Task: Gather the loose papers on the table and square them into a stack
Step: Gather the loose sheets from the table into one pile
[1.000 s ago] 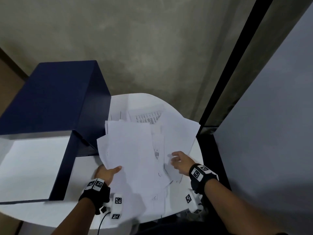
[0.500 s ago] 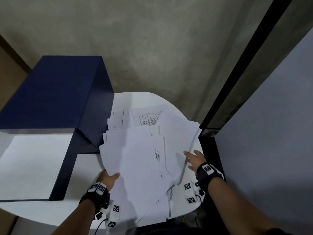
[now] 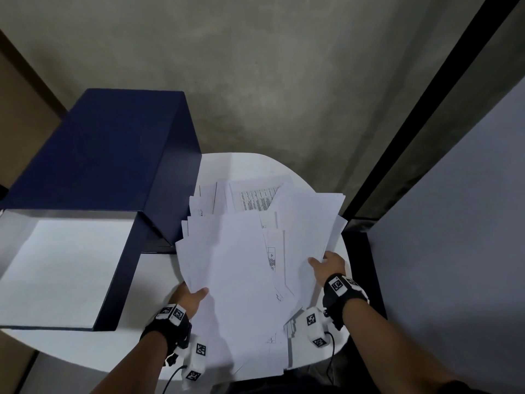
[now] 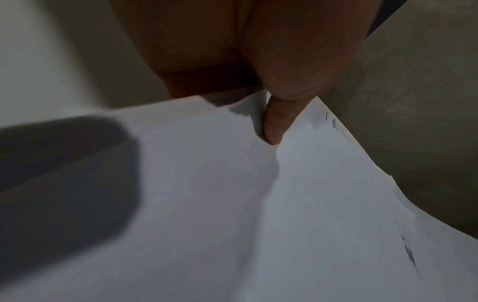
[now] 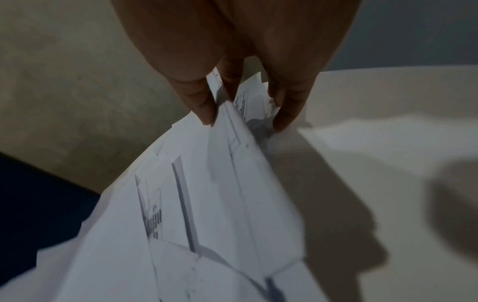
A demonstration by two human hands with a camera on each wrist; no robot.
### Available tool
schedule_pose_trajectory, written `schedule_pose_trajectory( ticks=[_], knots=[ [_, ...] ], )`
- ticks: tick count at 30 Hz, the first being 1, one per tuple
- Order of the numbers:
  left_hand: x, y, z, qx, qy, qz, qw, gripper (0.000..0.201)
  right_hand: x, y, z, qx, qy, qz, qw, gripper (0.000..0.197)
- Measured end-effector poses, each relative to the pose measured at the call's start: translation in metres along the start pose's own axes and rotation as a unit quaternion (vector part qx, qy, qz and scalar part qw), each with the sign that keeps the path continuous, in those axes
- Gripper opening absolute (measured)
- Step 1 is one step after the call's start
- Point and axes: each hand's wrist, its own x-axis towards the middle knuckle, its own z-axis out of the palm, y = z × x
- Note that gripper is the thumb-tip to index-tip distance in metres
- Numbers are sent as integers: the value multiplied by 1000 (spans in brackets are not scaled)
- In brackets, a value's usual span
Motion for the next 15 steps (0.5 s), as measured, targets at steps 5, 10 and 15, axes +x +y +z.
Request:
schedule_pose_trajectory(
  ticks=[5,10,15],
  knots=[
    [-1,-1,1,0,3,0,1000,45,-9,-13,-6,101,-13,-4,995,23],
    [1,-1,2,-4,7,2,1000,43,-13,-14,-6,102,11,-31,994,13],
    [3,-1,1,-7,-9,1,1000,44,-19,-35,-35,120,70,-66,988,26]
  ],
)
